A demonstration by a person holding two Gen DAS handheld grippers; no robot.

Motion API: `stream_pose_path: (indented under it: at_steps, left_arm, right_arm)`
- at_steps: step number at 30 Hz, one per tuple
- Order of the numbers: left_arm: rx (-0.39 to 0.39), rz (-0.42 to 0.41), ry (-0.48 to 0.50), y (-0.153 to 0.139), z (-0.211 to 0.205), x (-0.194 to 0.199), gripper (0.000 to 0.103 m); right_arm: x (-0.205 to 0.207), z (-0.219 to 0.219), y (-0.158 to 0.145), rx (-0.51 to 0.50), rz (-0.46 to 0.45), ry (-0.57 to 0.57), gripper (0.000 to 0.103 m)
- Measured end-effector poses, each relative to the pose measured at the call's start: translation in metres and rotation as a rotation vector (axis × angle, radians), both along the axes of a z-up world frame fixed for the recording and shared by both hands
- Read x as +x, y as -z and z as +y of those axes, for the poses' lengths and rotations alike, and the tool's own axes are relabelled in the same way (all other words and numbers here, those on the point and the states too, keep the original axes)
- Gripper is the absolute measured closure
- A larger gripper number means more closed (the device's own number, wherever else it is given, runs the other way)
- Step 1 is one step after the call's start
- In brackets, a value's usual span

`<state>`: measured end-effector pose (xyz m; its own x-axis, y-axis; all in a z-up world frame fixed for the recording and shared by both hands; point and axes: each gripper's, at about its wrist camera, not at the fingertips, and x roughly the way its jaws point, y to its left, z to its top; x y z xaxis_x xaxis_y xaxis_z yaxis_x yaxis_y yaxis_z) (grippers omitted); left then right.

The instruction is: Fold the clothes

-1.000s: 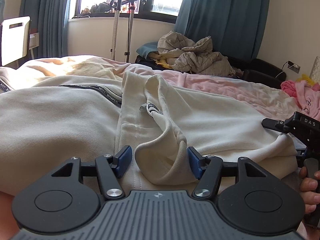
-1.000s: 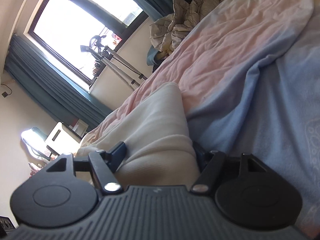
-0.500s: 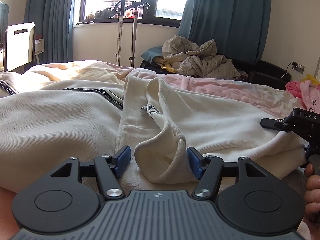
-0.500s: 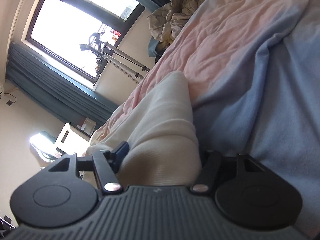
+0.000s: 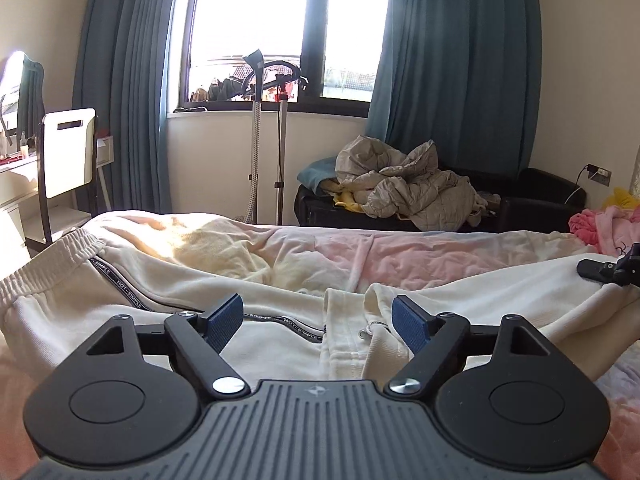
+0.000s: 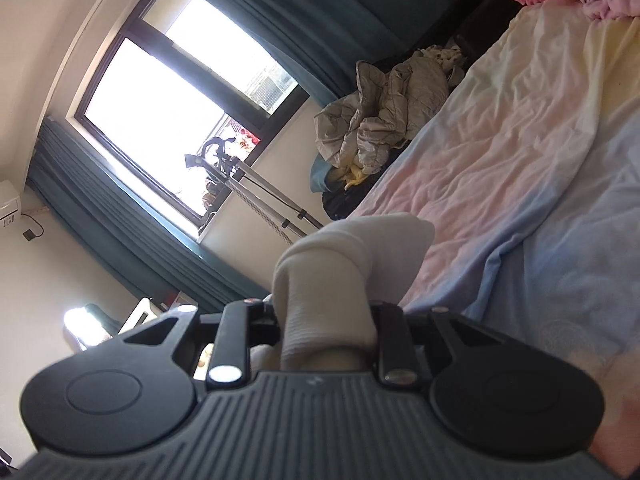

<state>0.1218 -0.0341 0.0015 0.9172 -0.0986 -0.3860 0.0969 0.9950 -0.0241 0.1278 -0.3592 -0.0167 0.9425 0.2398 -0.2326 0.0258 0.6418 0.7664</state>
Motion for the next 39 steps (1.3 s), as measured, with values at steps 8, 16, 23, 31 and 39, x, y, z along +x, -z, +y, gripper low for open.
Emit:
stream_pose_path:
  at_steps: [8,16,23,31,39]
  left_arm:
    - [0.049,0.115,0.101,0.038,-0.083,0.030,0.018]
    - [0.116,0.185,0.241,0.086,-0.156,0.044,0.018]
    - [0.134,0.194,0.247,0.067,-0.119,0.041,0.017]
    - [0.141,0.119,0.090,0.008,-0.031,0.010,0.014]
    - [-0.028,0.044,-0.019,-0.049,0.046,-0.004,0.012]
  right_arm:
    - [-0.042,-0.067,-0.037,-0.034,-0.140,0.179,0.077]
    - [-0.057,-0.102,-0.044,-0.091,-0.222,0.279,0.076]
    - [-0.044,-0.095,-0.032,-0.158,-0.221,0.306,0.076]
    - [-0.031,-0.062,-0.045,-0.307,-0.193,0.314,0.075]
    - [-0.011,0.031,-0.073,-0.529,-0.255,0.319,0.075]
